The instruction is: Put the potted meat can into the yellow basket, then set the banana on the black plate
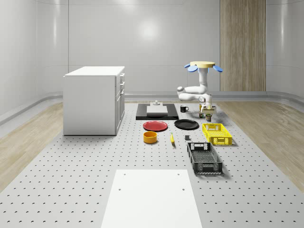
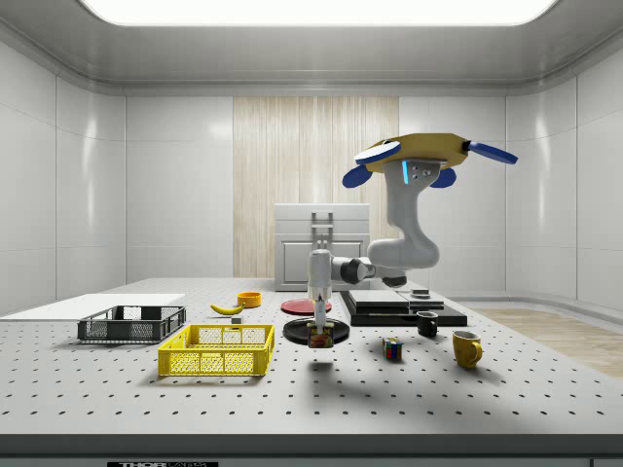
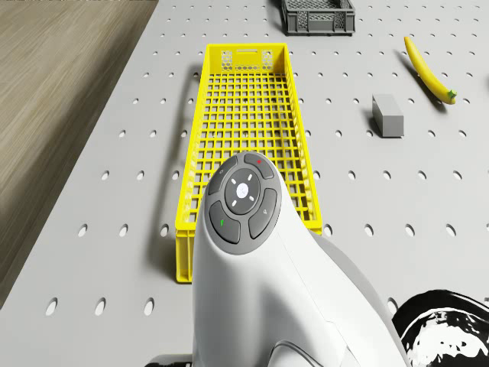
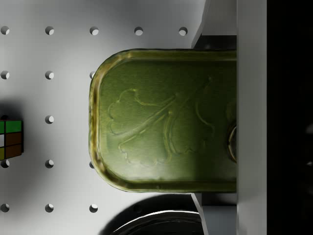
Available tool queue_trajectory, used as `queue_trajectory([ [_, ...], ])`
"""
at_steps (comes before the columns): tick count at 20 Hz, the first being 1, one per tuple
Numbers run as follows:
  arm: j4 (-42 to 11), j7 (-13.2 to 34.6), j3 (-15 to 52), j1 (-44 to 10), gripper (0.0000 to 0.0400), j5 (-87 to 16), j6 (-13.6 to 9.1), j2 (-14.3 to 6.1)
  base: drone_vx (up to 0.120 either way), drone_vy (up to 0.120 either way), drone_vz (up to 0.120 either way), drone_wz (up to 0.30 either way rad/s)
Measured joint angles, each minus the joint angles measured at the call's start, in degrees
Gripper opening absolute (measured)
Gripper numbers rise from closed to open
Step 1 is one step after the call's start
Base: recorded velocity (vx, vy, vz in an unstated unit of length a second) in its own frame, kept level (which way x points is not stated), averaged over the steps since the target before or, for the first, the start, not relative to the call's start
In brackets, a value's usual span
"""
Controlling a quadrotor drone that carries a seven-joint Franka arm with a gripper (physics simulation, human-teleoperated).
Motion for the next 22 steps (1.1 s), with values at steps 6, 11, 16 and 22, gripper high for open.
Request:
queue_trajectory([
  [6,-0.2,0.2,1.3,-0.2,0.0289,1.4,0.1,-0.5,0.120,0.000,0.113,0.000],
  [11,-0.2,0.3,1.7,-0.4,0.0289,1.9,0.5,-1.0,0.120,0.000,0.000,0.000],
  [16,-0.2,0.4,1.9,-0.6,0.0289,2.2,0.9,-1.5,0.120,0.000,0.000,0.000],
  [22,-0.1,0.5,2.0,-0.7,0.0289,2.5,1.4,-2.1,0.120,0.000,0.000,0.000],
])
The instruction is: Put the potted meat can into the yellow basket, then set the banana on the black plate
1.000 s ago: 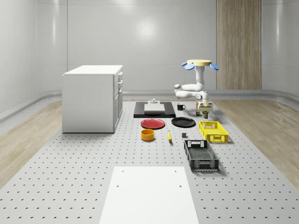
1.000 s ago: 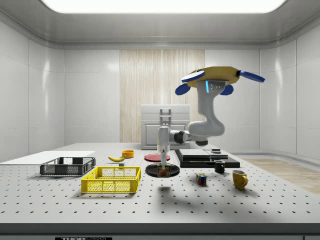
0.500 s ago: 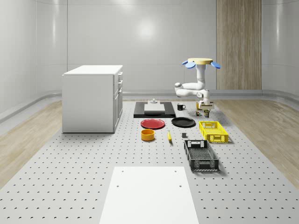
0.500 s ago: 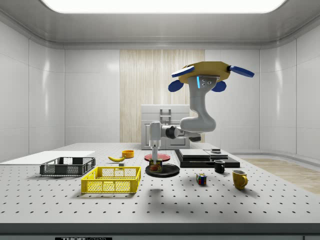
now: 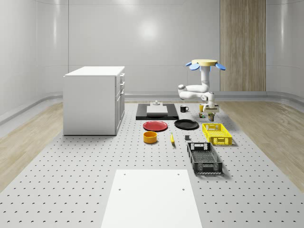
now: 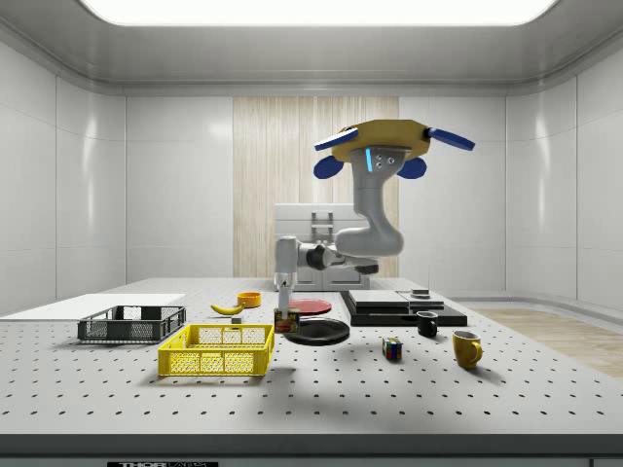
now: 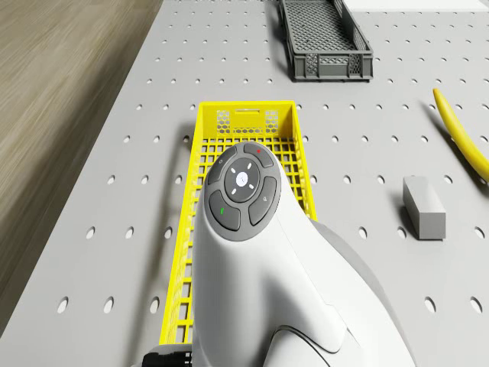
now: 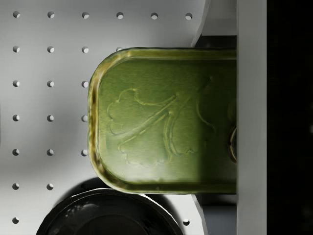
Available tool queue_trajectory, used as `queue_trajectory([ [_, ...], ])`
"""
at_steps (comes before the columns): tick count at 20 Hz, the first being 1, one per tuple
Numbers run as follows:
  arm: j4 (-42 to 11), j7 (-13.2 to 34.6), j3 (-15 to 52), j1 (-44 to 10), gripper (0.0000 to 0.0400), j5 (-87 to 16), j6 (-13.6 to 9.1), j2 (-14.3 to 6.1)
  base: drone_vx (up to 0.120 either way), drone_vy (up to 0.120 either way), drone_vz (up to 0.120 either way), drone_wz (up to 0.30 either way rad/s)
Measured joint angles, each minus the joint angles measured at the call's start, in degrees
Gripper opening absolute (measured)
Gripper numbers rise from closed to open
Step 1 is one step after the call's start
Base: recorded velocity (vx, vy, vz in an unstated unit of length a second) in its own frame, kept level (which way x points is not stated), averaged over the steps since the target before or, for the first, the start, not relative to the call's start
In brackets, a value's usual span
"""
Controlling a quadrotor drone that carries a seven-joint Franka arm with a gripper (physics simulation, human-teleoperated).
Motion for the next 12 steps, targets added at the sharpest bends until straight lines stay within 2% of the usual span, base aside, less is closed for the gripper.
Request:
queue_trajectory([
  [12,0.1,0.2,0.2,-0.3,0.0289,0.5,1.0,-1.1,0.120,0.000,0.000,0.000],
])
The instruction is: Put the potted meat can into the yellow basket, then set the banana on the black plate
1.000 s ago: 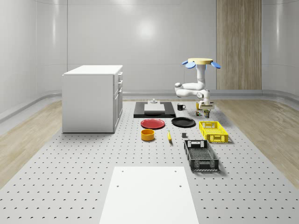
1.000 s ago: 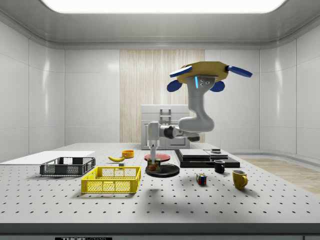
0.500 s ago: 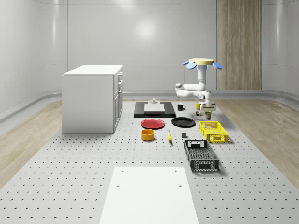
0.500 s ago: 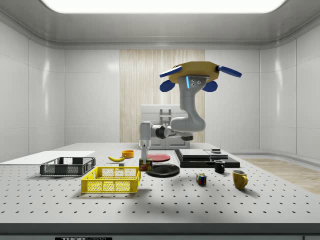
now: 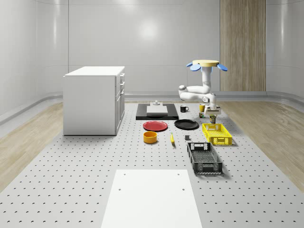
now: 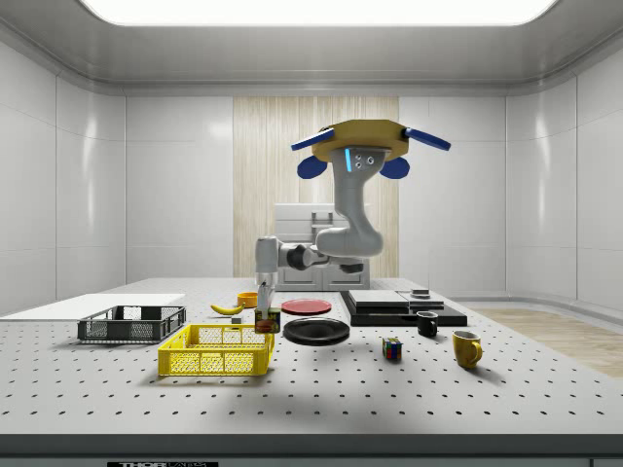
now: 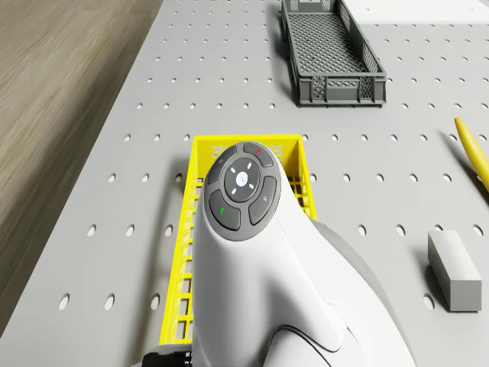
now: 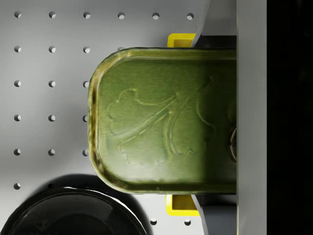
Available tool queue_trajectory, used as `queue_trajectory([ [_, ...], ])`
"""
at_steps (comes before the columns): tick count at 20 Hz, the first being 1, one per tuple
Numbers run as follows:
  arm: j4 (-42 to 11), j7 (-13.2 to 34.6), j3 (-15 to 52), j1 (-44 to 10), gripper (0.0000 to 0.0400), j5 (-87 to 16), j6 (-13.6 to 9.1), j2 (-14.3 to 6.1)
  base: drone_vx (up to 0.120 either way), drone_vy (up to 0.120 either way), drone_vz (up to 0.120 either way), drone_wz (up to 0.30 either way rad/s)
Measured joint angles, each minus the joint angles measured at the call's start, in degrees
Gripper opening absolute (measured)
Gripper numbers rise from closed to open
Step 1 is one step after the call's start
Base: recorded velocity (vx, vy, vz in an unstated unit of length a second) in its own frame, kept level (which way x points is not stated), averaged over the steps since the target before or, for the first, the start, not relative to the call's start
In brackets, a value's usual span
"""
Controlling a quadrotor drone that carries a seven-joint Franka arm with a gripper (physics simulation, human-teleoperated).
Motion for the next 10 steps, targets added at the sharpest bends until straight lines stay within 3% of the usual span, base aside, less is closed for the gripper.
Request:
queue_trajectory([
  [7,0.0,0.1,0.1,-0.1,0.0289,0.2,0.5,-0.6,0.120,0.000,0.000,0.000],
  [10,0.0,0.2,0.1,-0.2,0.0289,0.3,0.7,-0.8,0.120,0.000,-0.093,0.000],
])
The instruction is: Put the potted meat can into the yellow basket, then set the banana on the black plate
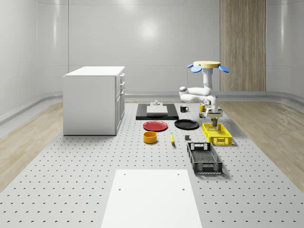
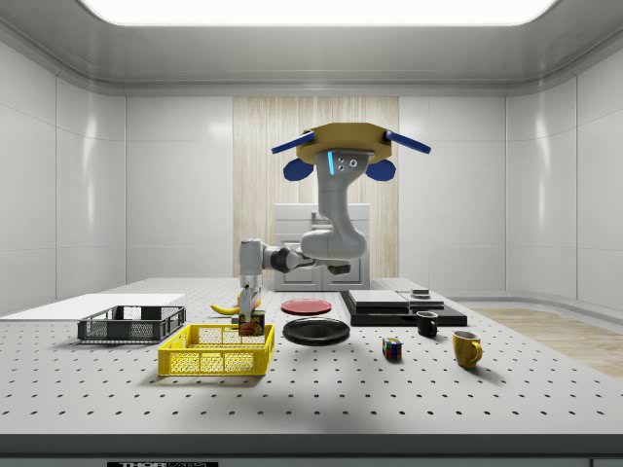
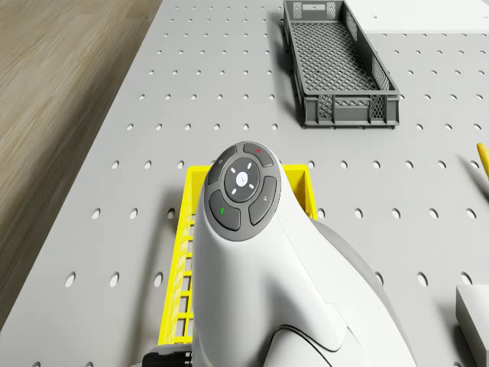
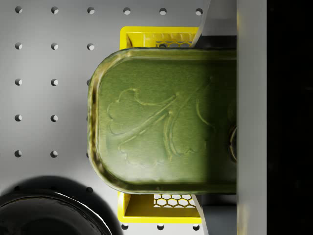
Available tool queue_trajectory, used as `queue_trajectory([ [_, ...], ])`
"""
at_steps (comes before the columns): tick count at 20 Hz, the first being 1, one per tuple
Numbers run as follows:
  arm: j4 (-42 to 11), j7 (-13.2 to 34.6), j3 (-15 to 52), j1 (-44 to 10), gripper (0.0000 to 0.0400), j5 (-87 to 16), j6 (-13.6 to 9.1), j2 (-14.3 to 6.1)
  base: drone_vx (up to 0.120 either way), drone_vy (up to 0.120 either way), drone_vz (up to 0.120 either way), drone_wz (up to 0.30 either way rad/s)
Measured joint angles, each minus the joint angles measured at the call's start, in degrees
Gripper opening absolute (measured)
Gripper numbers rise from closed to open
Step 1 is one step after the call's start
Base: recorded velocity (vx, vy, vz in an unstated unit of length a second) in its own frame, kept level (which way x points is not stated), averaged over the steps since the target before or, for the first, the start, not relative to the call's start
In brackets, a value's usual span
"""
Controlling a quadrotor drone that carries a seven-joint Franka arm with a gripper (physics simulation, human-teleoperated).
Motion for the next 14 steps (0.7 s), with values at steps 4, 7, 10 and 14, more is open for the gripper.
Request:
queue_trajectory([
  [4,0.0,0.1,0.0,-0.1,0.0289,0.1,0.3,-0.3,0.120,0.000,-0.070,0.000],
  [7,0.0,0.1,0.1,-0.1,0.0289,0.2,0.5,-0.5,0.120,0.000,-0.053,0.000],
  [10,0.0,0.1,0.1,-0.2,0.0289,0.3,0.6,-0.7,0.107,0.000,0.000,0.000],
  [14,0.3,0.1,-1.5,-0.3,0.0288,-1.1,1.5,-1.1,0.000,0.000,0.000,0.000],
])
